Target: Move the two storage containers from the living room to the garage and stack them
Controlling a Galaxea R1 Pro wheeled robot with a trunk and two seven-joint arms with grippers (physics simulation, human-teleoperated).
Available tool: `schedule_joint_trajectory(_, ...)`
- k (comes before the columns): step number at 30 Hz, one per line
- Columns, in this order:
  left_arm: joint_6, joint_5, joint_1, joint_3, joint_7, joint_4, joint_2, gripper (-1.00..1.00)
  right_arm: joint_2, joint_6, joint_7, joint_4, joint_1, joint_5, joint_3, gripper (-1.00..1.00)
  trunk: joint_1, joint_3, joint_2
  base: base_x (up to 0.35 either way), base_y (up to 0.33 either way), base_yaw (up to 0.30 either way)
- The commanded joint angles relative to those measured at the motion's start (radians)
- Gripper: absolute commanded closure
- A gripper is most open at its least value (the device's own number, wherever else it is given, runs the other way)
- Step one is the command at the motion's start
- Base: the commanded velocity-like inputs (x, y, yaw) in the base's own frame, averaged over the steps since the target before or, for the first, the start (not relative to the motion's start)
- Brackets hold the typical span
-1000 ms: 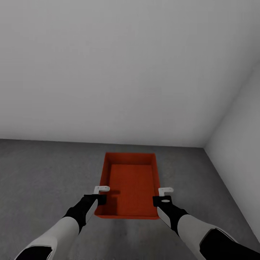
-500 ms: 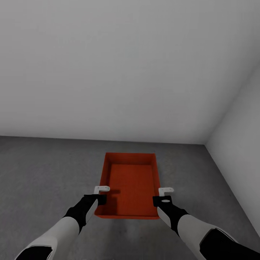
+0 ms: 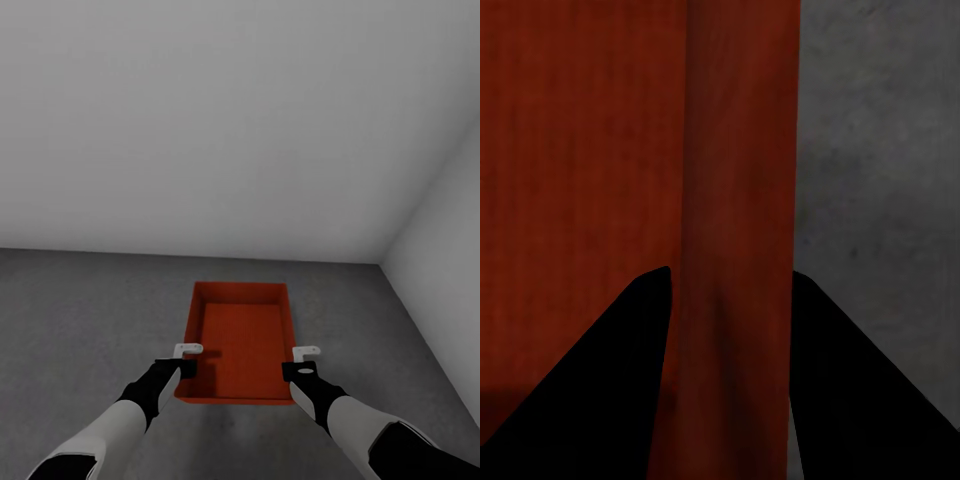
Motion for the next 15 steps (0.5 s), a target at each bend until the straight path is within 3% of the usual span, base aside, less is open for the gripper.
schedule_joint_trajectory(1,0.021,0.034,0.001,-0.01,0.007,0.003,-0.005,1.0,0.001,0.005,-0.048,-0.004,-0.002,0.027,-0.016,1.0,0.004,-0.004,-0.008,0.0,0.0,0.0)
schedule_joint_trajectory(15,0.021,0.034,0.001,-0.01,0.008,0.002,-0.005,1.0,0.001,0.005,-0.05,-0.004,-0.002,0.027,-0.016,1.0,0.057,-0.069,-0.106,0.0,0.0,0.0)
